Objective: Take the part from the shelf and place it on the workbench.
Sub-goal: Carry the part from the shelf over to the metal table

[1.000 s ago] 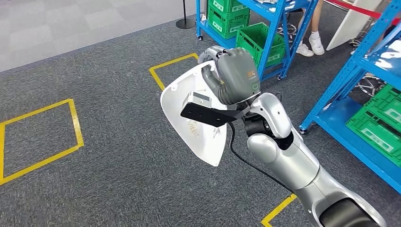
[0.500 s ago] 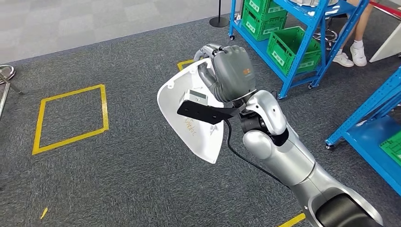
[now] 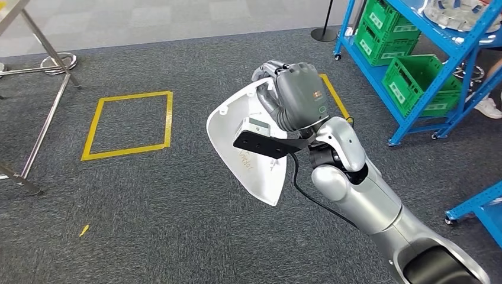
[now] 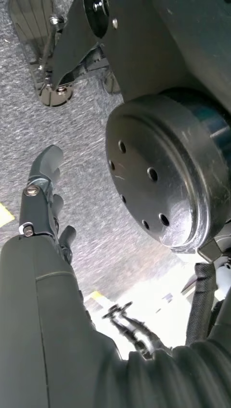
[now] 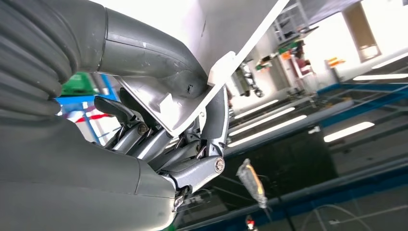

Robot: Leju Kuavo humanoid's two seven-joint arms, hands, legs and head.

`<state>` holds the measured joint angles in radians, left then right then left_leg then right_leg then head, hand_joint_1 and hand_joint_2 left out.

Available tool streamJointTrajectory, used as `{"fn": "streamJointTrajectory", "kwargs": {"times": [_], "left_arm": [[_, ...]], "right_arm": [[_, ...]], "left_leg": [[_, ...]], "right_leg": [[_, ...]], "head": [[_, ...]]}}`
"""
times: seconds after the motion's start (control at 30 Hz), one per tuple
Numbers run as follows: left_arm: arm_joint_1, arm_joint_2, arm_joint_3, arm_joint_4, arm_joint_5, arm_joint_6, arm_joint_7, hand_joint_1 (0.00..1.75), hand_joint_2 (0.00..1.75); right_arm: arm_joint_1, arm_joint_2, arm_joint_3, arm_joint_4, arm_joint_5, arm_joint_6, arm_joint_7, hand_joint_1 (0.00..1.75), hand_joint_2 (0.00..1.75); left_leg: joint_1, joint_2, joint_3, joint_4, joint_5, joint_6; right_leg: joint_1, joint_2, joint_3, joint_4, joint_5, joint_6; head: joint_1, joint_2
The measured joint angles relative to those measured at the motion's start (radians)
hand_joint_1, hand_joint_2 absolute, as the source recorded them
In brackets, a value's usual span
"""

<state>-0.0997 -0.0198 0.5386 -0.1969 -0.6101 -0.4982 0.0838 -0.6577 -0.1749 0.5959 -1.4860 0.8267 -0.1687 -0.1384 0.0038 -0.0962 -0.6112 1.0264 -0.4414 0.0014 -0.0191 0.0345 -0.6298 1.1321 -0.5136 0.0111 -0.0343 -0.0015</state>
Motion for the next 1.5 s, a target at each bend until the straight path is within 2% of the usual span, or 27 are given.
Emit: {"fn": "streamJointTrajectory", "kwargs": {"times": [0.07, 0.1, 0.17, 0.23, 0.3, 0.37, 0.4, 0.47, 0.53, 0.6, 0.67, 0.7, 0.73, 0.8, 0.87, 0.9, 0.97, 1.03, 1.1, 1.17, 1.2, 1.23, 1.3, 1.33, 1.4, 1.43, 1.5], "left_arm": [[0.000, 0.000, 0.002, 0.000, 0.004, 0.000, -0.002, 0.00, 1.75], [0.002, 0.000, 0.004, 0.000, 0.005, 0.000, -0.003, 0.00, 1.75], [0.009, 0.000, 0.009, 0.000, 0.007, 0.000, -0.004, 0.00, 1.75], [0.015, 0.000, 0.014, 0.001, 0.010, 0.000, -0.007, 0.00, 1.75], [0.015, -0.002, 0.018, 0.001, 0.016, 0.000, -0.010, 0.00, 1.75], [0.015, -0.003, 0.022, 0.001, 0.020, 0.000, -0.012, 0.00, 1.75], [0.017, -0.003, 0.024, 0.001, 0.022, 0.000, -0.013, 0.00, 1.75], [0.023, -0.004, 0.029, 0.001, 0.025, 0.000, -0.017, 0.00, 1.75], [0.026, -0.004, 0.034, 0.001, 0.029, 0.000, -0.022, 0.00, 1.75], [0.027, -0.004, 0.039, 0.000, 0.033, 0.000, -0.028, 0.00, 1.75], [0.032, -0.003, 0.044, 0.000, 0.036, 0.000, -0.033, 0.00, 1.75], [0.034, -0.003, 0.046, 0.000, 0.036, 0.000, -0.036, 0.00, 1.75], [0.035, -0.002, 0.048, 0.000, 0.036, 0.000, -0.039, 0.00, 1.75], [0.035, -0.001, 0.049, 0.000, 0.036, 0.000, -0.043, 0.00, 1.75], [0.035, -0.001, 0.049, 0.000, 0.036, 0.000, -0.045, 0.00, 1.75], [0.036, -0.002, 0.050, 0.000, 0.036, 0.000, -0.046, 0.00, 1.75], [0.040, -0.003, 0.051, 0.001, 0.036, 0.000, -0.047, 0.00, 1.75], [0.043, -0.003, 0.053, 0.001, 0.036, 0.000, -0.052, 0.00, 1.75], [0.044, -0.003, 0.055, 0.001, 0.035, 0.000, -0.056, 0.00, 1.75], [0.048, -0.002, 0.055, 0.002, 0.028, 0.000, -0.057, 0.00, 1.75], [0.052, -0.001, 0.055, 0.002, 0.023, 0.000, -0.056, 0.00, 1.75], [0.054, -0.001, 0.055, 0.003, 0.019, 0.000, -0.056, 0.00, 1.75], [0.052, -0.001, 0.055, 0.004, 0.013, 0.000, -0.055, 0.00, 1.75], [0.050, -0.002, 0.055, 0.004, 0.011, 0.000, -0.055, 0.00, 1.75], [0.048, -0.002, 0.055, 0.004, 0.005, 0.000, -0.054, 0.00, 1.75], [0.048, -0.002, 0.055, 0.004, 0.001, 0.000, -0.052, 0.00, 1.75], [0.047, -0.002, 0.054, 0.004, -0.006, 0.000, -0.047, 0.00, 1.75]], "right_arm": [[-0.006, -0.001, 0.003, 0.005, -0.006, -0.002, -0.002, 1.75, 1.75], [-0.009, -0.001, 0.005, 0.008, -0.009, -0.004, -0.003, 1.75, 1.75], [-0.017, -0.002, 0.009, 0.013, -0.015, -0.007, -0.006, 1.75, 1.75], [-0.028, -0.002, 0.014, 0.017, -0.024, -0.010, -0.011, 1.75, 1.75], [-0.036, -0.003, 0.017, 0.022, -0.035, -0.011, -0.018, 1.75, 1.75], [-0.042, -0.004, 0.022, 0.030, -0.049, -0.011, -0.024, 1.75, 1.75], [-0.046, -0.005, 0.025, 0.035, -0.058, -0.010, -0.026, 1.75, 1.75], [-0.062, -0.006, 0.032, 0.043, -0.077, -0.010, -0.031, 1.75, 1.75], [-0.085, -0.009, 0.039, 0.051, -0.097, -0.009, -0.035, 1.75, 1.75], [-0.107, -0.016, 0.048, 0.060, -0.118, -0.008, -0.038, 1.75, 1.75], [-0.126, -0.020, 0.058, 0.067, -0.139, -0.007, -0.038, 1.75, 1.75], [-0.137, -0.022, 0.063, 0.070, -0.149, -0.007, -0.038, 1.75, 1.75], [-0.149, -0.026, 0.069, 0.073, -0.158, -0.006, -0.038, 1.75, 1.75], [-0.166, -0.036, 0.079, 0.081, -0.174, -0.005, -0.036, 1.75, 1.75], [-0.172, -0.046, 0.089, 0.091, -0.183, -0.003, -0.033, 1.75, 1.75], [-0.174, -0.050, 0.094, 0.095, -0.186, -0.001, -0.032, 1.75, 1.75], [-0.182, -0.054, 0.106, 0.099, -0.192, 0.000, -0.029, 1.75, 1.75], [-0.193, -0.056, 0.117, 0.101, -0.197, -0.004, -0.016, 1.75, 1.75], [-0.193, -0.057, 0.125, 0.098, -0.183, -0.012, 0.017, 1.75, 1.75], [-0.174, -0.056, 0.128, 0.078, -0.142, -0.015, 0.059, 1.75, 1.75], [-0.160, -0.054, 0.128, 0.061, -0.116, -0.014, 0.076, 1.75, 1.75], [-0.143, -0.052, 0.126, 0.042, -0.093, -0.013, 0.087, 1.75, 1.75], [-0.108, -0.050, 0.120, 0.006, -0.058, -0.010, 0.102, 1.75, 1.75], [-0.091, -0.050, 0.116, -0.008, -0.046, -0.007, 0.107, 1.75, 1.75], [-0.063, -0.050, 0.109, -0.032, -0.025, 0.003, 0.116, 1.75, 1.75], [-0.054, -0.049, 0.105, -0.044, -0.016, 0.011, 0.120, 1.75, 1.75], [-0.046, -0.044, 0.093, -0.064, 0.001, 0.030, 0.129, 1.75, 1.75]], "left_leg": [[0.001, -0.025, -0.008, 0.004, 0.000, -0.014], [0.002, -0.036, -0.011, 0.003, 0.002, -0.022], [0.005, -0.046, -0.018, -0.001, 0.007, -0.035], [0.002, 0.001, -0.041, 0.039, -0.020, -0.043], [0.000, 0.066, -0.096, 0.158, -0.086, -0.048], [0.002, 0.085, -0.146, 0.266, -0.128, -0.051], [0.002, 0.088, -0.148, 0.274, -0.123, -0.051], [0.002, 0.103, -0.094, 0.180, -0.069, -0.049], [-0.004, 0.146, -0.021, 0.048, -0.021, -0.040], [-0.010, 0.163, 0.003, 0.000, -0.010, -0.028], [-0.009, 0.136, 0.004, -0.003, -0.006, -0.017], [-0.007, 0.124, 0.007, -0.007, -0.004, -0.011], [-0.004, 0.113, 0.009, -0.010, -0.002, -0.005], [0.001, 0.091, 0.010, -0.013, 0.002, 0.002], [0.002, 0.061, 0.007, -0.011, 0.002, 0.004], [0.002, 0.046, 0.007, -0.009, 0.002, 0.004], [0.005, 0.017, 0.006, -0.004, 0.001, 0.000], [0.007, -0.010, 0.000, 0.005, -0.001, -0.011], [0.009, -0.035, -0.009, 0.007, 0.001, -0.027], [0.013, -0.058, -0.015, -0.001, 0.007, -0.043], [0.012, -0.049, -0.019, 0.002, 0.005, -0.049], [0.010, -0.025, -0.029, 0.020, -0.006, -0.053], [0.006, 0.048, -0.077, 0.117, -0.058, -0.056], [0.006, 0.071, -0.109, 0.184, -0.088, -0.057], [0.006, 0.087, -0.149, 0.268, -0.113, -0.057], [0.006, 0.091, -0.143, 0.259, -0.099, -0.056], [0.004, 0.115, -0.077, 0.144, -0.039, -0.049]], "right_leg": [[-0.002, 0.026, 0.033, -0.073, 0.021, -0.001], [0.000, 0.026, 0.034, -0.078, 0.019, -0.004], [0.001, 0.001, 0.038, -0.083, 0.024, -0.019], [-0.001, -0.022, 0.042, -0.090, 0.030, -0.033], [0.004, -0.048, 0.043, -0.093, 0.029, -0.042], [0.008, -0.077, 0.043, -0.093, 0.027, -0.045], [0.009, -0.090, 0.043, -0.093, 0.026, -0.046], [0.010, -0.115, 0.046, -0.093, 0.023, -0.044], [0.014, -0.136, 0.050, -0.091, 0.018, -0.036], [0.019, -0.154, 0.054, -0.090, 0.013, -0.026], [0.017, -0.170, 0.060, -0.090, 0.008, -0.015], [0.014, -0.158, 0.060, -0.081, 0.000, -0.009], [0.011, -0.133, 0.051, -0.057, -0.016, -0.003], [0.006, -0.068, -0.001, 0.052, -0.068, 0.006], [0.005, -0.043, -0.066, 0.171, -0.107, 0.010], [0.004, -0.040, -0.081, 0.190, -0.101, 0.011], [0.001, -0.032, -0.052, 0.110, -0.037, 0.012], [-0.006, 0.013, 0.004, -0.017, 0.015, 0.013], [-0.007, 0.043, 0.028, -0.071, 0.022, 0.006], [-0.004, 0.023, 0.033, -0.078, 0.024, -0.009], [-0.004, 0.010, 0.037, -0.082, 0.026, -0.018], [-0.004, -0.003, 0.041, -0.087, 0.029, -0.026], [-0.002, -0.031, 0.045, -0.093, 0.031, -0.037], [0.001, -0.046, 0.045, -0.093, 0.030, -0.040], [0.006, -0.076, 0.045, -0.093, 0.027, -0.043], [0.007, -0.089, 0.046, -0.093, 0.026, -0.044], [0.008, -0.114, 0.051, -0.093, 0.022, -0.041]], "head": [[0.000, 0.000], [0.000, 0.000], [0.000, 0.000], [-0.004, 0.000], [-0.008, 0.000], [-0.008, 0.000], [-0.008, 0.000], [-0.008, 0.000], [-0.007, 0.000], [-0.004, 0.000], [-0.002, 0.000], [-0.002, 0.000], [-0.001, 0.000], [0.001, 0.000], [0.003, 0.000], [0.004, 0.000], [0.004, 0.000], [0.003, 0.000], [0.003, 0.000], [0.003, 0.000], [0.002, 0.000], [0.000, 0.000], [-0.005, 0.000], [-0.006, 0.000], [-0.005, 0.000], [-0.005, 0.000], [-0.006, 0.000]]}}
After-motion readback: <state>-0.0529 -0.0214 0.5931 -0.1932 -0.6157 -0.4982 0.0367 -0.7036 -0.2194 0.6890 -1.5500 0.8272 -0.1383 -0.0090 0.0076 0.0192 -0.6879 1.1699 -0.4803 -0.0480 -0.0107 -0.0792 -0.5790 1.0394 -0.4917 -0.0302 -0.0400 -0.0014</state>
